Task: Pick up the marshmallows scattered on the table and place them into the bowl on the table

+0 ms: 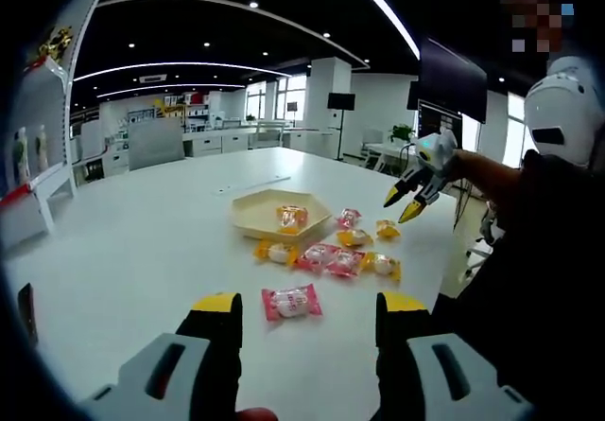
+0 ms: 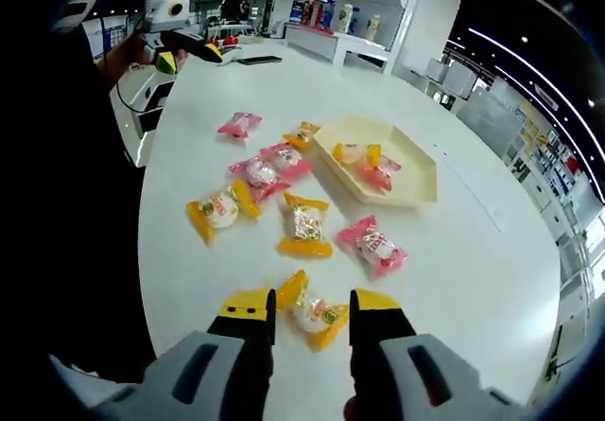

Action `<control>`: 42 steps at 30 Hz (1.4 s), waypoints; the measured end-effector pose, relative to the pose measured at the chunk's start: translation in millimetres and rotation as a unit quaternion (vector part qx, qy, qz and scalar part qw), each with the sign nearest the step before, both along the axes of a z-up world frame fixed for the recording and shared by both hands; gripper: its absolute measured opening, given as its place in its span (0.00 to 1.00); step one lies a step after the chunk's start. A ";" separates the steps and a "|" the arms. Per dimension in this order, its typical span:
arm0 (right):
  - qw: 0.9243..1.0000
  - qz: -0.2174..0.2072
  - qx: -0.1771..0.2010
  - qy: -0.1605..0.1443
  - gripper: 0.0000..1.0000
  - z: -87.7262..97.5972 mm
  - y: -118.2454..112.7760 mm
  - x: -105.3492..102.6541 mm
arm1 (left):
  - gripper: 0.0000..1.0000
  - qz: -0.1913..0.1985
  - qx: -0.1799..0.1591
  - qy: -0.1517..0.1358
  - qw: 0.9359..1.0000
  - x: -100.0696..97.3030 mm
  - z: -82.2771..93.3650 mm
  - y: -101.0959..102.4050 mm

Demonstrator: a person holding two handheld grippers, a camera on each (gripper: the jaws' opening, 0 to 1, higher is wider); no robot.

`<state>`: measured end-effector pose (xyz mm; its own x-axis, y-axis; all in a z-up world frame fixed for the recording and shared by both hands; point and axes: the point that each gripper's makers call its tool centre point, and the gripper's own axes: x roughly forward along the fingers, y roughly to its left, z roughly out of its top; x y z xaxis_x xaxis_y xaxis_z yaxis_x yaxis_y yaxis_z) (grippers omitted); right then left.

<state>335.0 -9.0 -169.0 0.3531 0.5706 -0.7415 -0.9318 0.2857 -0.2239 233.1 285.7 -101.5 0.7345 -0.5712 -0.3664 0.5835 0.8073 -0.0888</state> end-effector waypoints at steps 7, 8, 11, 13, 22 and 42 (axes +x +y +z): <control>1.000 0.022 -0.019 0.003 0.31 -2.5 -0.6 -0.6 | 0.57 0.002 0.000 0.001 1.000 -0.2 -0.5 0.5; 0.999 0.025 -0.021 0.003 0.31 -2.7 -0.6 -0.6 | 0.57 0.002 0.000 0.001 1.000 -0.4 -0.6 0.2; 0.999 0.036 -0.026 0.002 0.31 -3.2 0.1 -0.8 | 0.57 0.002 -0.001 0.002 1.000 -0.8 -0.7 0.1; 0.999 0.043 -0.028 0.002 0.31 -3.4 1.4 -0.8 | 0.57 0.003 0.000 0.002 1.000 -1.1 -0.9 0.8; 0.995 0.088 -0.048 0.002 0.31 -8.3 6.0 -4.1 | 0.57 0.003 0.000 0.002 1.000 -2.8 -0.9 1.1; 0.979 0.181 -0.091 0.022 0.31 -19.4 4.5 -9.8 | 0.57 0.007 0.001 0.000 1.000 -5.6 1.5 3.2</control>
